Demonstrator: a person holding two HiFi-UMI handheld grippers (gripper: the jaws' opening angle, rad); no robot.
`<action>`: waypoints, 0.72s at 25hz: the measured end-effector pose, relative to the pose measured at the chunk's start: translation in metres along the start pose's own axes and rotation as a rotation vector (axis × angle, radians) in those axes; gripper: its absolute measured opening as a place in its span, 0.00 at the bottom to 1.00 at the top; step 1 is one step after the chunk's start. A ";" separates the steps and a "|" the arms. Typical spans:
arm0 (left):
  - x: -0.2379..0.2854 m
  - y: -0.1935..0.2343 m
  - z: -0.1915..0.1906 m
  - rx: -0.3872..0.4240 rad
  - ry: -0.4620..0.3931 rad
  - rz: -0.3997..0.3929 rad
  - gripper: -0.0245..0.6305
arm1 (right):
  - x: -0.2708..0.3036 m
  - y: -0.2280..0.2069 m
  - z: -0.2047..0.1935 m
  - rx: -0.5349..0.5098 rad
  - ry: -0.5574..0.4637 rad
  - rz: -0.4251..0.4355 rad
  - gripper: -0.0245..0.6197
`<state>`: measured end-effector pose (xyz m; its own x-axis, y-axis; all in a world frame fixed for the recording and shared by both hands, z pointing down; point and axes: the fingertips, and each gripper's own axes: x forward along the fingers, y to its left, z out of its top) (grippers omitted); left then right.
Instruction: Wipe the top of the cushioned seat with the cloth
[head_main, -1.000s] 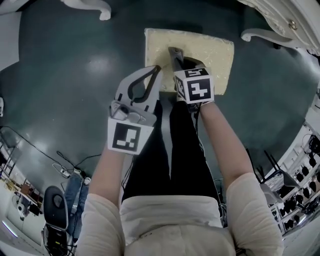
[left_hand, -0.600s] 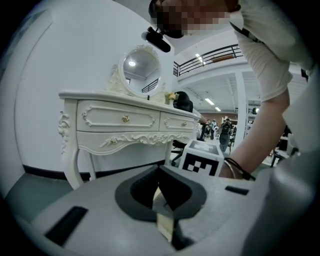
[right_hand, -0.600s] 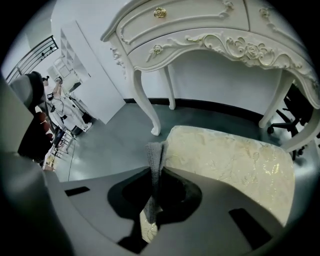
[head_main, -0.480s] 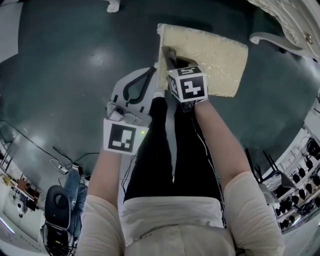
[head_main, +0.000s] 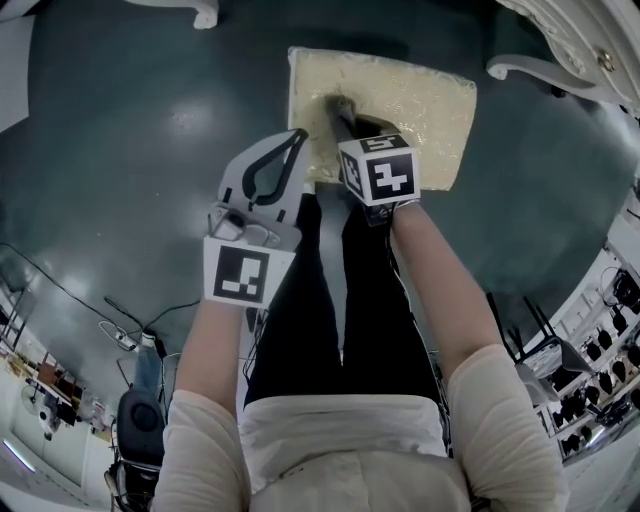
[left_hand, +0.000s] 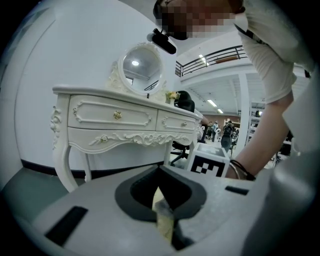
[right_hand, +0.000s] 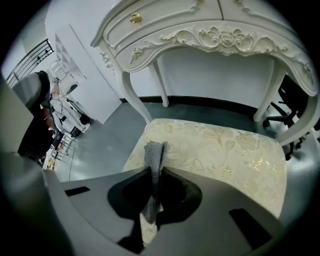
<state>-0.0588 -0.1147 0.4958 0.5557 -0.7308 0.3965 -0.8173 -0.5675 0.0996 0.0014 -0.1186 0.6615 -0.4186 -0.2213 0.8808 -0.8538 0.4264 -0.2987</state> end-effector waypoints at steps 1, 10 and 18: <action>0.004 -0.004 0.002 -0.001 -0.002 0.001 0.04 | -0.003 -0.005 -0.002 0.005 -0.001 0.002 0.09; 0.040 -0.051 0.005 0.018 0.015 -0.036 0.04 | -0.024 -0.057 -0.020 0.041 -0.019 -0.004 0.09; 0.067 -0.084 0.011 0.022 0.025 -0.051 0.04 | -0.046 -0.101 -0.035 0.071 -0.032 -0.020 0.09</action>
<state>0.0487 -0.1200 0.5042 0.5923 -0.6913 0.4138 -0.7844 -0.6121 0.1002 0.1180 -0.1212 0.6639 -0.4104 -0.2576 0.8748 -0.8813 0.3585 -0.3079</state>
